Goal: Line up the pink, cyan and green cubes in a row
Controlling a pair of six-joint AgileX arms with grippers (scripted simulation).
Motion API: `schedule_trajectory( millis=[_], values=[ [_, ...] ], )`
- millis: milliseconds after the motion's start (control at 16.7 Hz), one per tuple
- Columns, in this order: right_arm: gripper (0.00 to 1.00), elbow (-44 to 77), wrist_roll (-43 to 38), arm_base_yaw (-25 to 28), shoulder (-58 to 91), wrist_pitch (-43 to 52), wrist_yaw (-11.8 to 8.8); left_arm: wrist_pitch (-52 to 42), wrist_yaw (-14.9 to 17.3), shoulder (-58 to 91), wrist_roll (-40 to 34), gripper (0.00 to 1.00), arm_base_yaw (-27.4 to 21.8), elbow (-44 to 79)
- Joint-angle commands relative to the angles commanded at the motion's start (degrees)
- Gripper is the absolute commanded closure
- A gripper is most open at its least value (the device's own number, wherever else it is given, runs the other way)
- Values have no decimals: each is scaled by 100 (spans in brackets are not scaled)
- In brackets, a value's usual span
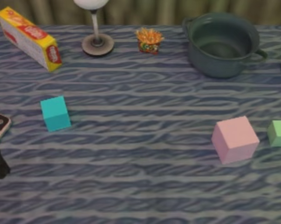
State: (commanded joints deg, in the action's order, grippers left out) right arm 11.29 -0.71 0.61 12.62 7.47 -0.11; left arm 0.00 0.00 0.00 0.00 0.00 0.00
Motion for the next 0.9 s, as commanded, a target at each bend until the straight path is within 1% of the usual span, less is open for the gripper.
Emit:
schedule_trajectory(
  millis=[180, 660, 900],
  values=[
    [0, 1057, -56, 41, 1446, 742, 8, 0, 0, 0, 0, 0, 0, 0],
    [0, 4214, -204, 185, 6352, 3109, 48, 0, 0, 0, 0, 0, 0, 0],
    [0, 5600, -284, 254, 8246, 4102, 49, 0, 0, 0, 0, 0, 0, 0]
  ],
)
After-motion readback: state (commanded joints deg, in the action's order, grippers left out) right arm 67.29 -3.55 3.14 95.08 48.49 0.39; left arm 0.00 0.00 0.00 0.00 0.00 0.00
